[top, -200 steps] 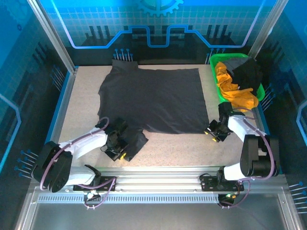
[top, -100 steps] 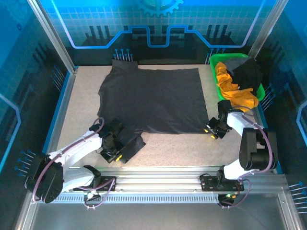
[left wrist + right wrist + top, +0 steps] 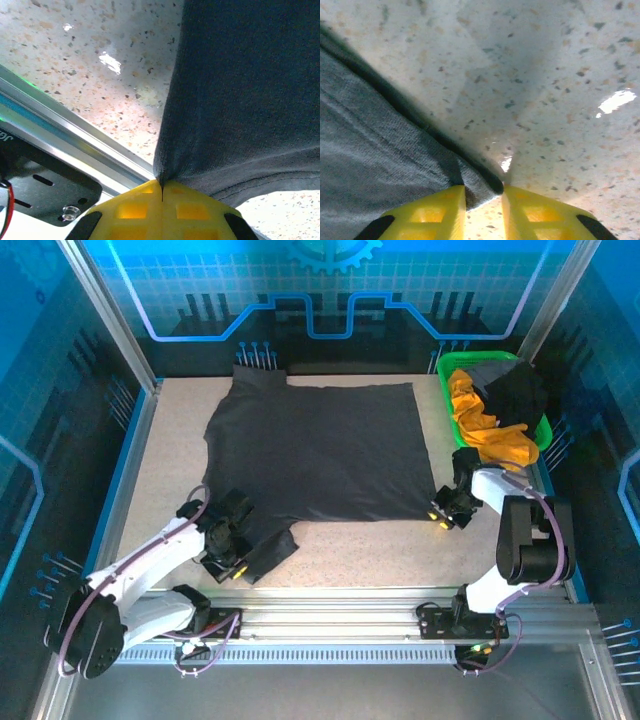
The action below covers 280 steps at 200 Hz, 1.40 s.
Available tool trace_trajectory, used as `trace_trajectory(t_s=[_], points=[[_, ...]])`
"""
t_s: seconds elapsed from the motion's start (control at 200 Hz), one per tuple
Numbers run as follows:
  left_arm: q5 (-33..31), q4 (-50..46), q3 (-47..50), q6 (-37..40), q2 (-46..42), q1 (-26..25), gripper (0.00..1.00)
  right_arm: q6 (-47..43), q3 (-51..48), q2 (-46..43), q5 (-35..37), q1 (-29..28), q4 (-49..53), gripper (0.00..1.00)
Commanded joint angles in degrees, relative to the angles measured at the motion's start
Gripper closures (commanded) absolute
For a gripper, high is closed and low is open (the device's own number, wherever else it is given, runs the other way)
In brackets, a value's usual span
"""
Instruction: Fold and stack the t-shirts
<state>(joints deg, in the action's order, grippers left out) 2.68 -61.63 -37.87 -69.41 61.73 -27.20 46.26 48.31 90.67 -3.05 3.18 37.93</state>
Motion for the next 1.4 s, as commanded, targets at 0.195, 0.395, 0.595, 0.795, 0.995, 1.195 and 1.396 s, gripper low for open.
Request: trace_trajectory(t_s=[0.195, 0.395, 0.595, 0.795, 0.995, 1.195, 1.396], points=[[-0.8, -11.3, 1.2, 2.1, -8.4, 1.0, 1.00, 3.0, -2.8, -7.7, 5.1, -3.5, 4.1, 1.00], [-1.6, -15.4, -1.7, 2.6, -13.2, 1.0, 1.00, 6.6, -9.9, -23.6, 7.7, -4.7, 12.1, 1.00], [-3.3, -11.2, -6.2, 6.1, -14.0, 1.1, 1.00, 5.0, -9.2, -25.4, 4.4, -4.8, 11.6, 1.00], [-5.3, -2.9, -15.9, 9.9, -5.5, 5.3, 1.00, 3.7, -0.6, -20.9, 4.1, -4.6, 13.0, 1.00], [-1.3, 6.4, -24.2, 14.6, 3.7, 14.1, 1.00, 3.3, 9.1, -13.8, 3.5, -3.9, 13.2, 1.00], [-0.6, 9.5, -33.5, 18.7, 12.9, 19.0, 1.00, 3.4, 17.6, -6.3, 4.3, -3.6, 13.2, 1.00], [0.1, 12.3, -38.8, 21.2, 19.6, 22.0, 1.00, 4.1, 23.4, -0.4, 4.8, -3.5, 13.2, 1.00]])
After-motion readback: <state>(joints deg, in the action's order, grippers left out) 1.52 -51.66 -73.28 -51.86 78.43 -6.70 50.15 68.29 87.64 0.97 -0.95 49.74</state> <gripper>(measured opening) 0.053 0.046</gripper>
